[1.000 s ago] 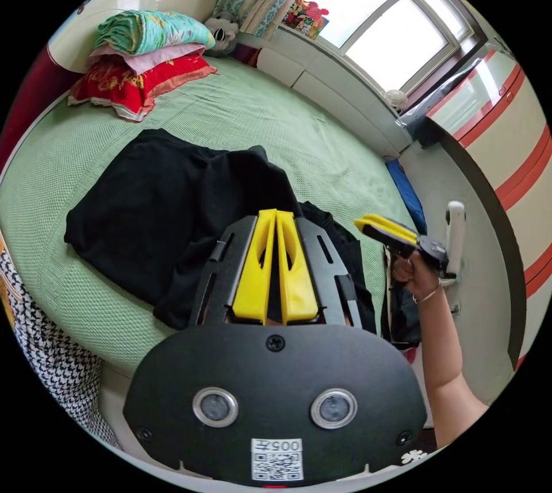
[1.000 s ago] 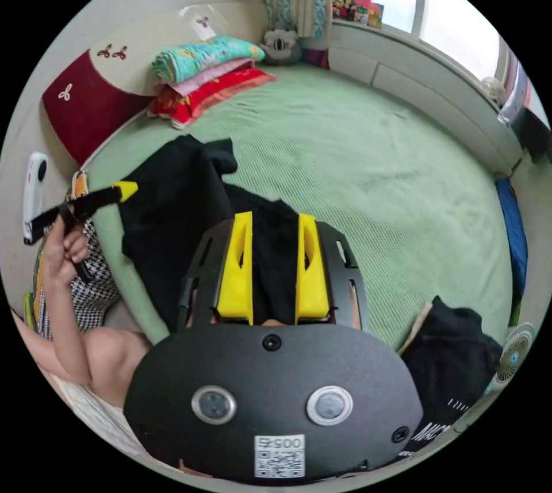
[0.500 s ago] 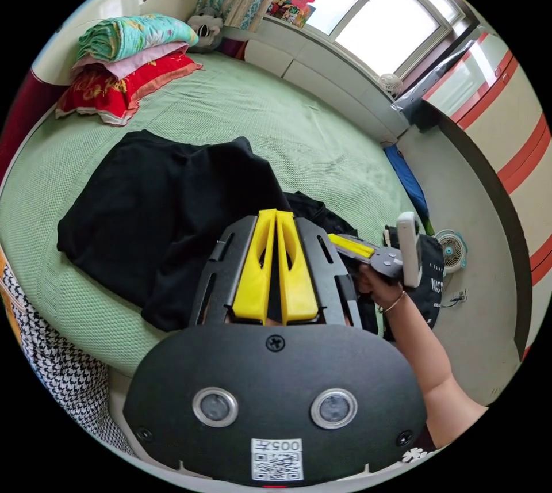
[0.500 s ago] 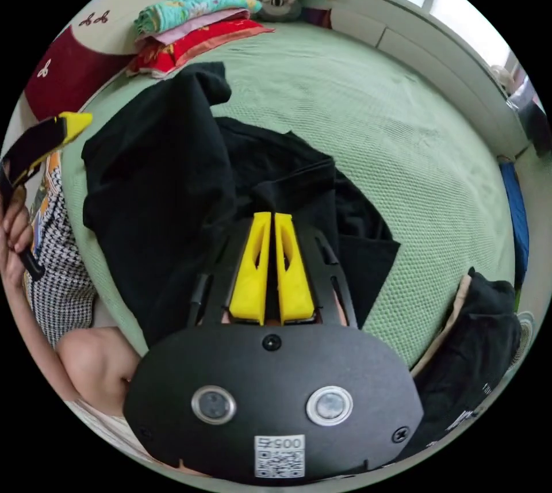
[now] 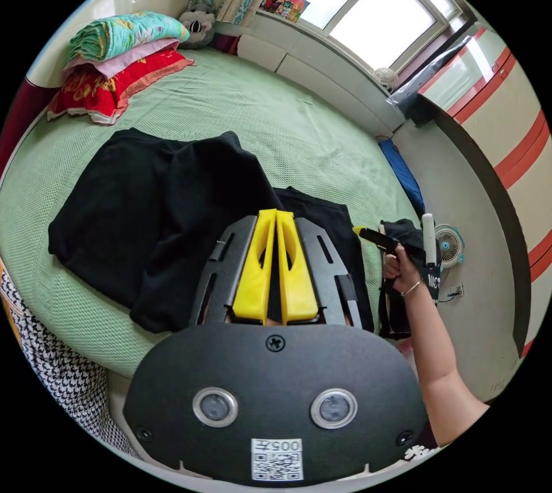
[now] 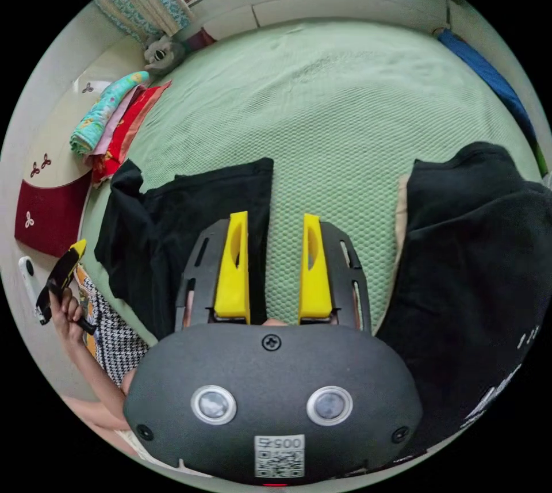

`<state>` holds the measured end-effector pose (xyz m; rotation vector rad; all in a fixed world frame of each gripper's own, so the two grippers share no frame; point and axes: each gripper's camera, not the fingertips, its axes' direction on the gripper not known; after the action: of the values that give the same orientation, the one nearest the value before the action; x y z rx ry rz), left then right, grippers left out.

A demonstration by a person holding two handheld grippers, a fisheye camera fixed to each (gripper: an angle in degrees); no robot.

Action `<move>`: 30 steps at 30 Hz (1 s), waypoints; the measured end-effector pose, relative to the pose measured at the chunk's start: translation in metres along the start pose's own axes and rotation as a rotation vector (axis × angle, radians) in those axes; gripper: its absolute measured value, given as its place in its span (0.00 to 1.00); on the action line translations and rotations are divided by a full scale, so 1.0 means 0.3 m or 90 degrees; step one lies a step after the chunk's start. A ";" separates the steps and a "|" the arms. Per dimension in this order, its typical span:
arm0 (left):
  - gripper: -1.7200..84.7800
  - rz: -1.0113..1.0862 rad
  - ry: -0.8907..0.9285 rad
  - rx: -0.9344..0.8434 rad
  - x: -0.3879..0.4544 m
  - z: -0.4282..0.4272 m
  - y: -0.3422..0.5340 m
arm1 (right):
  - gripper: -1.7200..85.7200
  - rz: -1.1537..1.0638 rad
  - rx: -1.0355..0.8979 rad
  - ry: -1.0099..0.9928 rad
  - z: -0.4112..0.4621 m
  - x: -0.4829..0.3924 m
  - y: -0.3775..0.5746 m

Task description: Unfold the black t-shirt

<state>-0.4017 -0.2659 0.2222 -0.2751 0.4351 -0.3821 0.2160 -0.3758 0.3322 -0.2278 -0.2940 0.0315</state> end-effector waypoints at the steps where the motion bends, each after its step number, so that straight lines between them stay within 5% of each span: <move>1: 0.01 0.005 0.000 -0.002 0.009 0.004 -0.001 | 0.16 0.001 -0.002 -0.009 0.009 0.002 -0.002; 12: 0.01 0.015 0.000 -0.012 0.062 0.041 -0.021 | 0.16 -0.219 -0.022 0.177 0.119 -0.234 -0.005; 18: 0.01 0.027 -0.006 -0.015 0.098 0.055 -0.025 | 0.04 -0.212 -0.005 0.115 0.088 -0.216 -0.012; 30: 0.01 0.027 -0.018 -0.018 0.127 0.071 -0.046 | 0.07 -0.036 0.093 0.220 -0.155 -0.022 -0.188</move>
<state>-0.3642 -0.2902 0.2318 -0.2983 0.4184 -0.3297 0.2230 -0.4412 0.2999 -0.0770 0.0465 -0.0422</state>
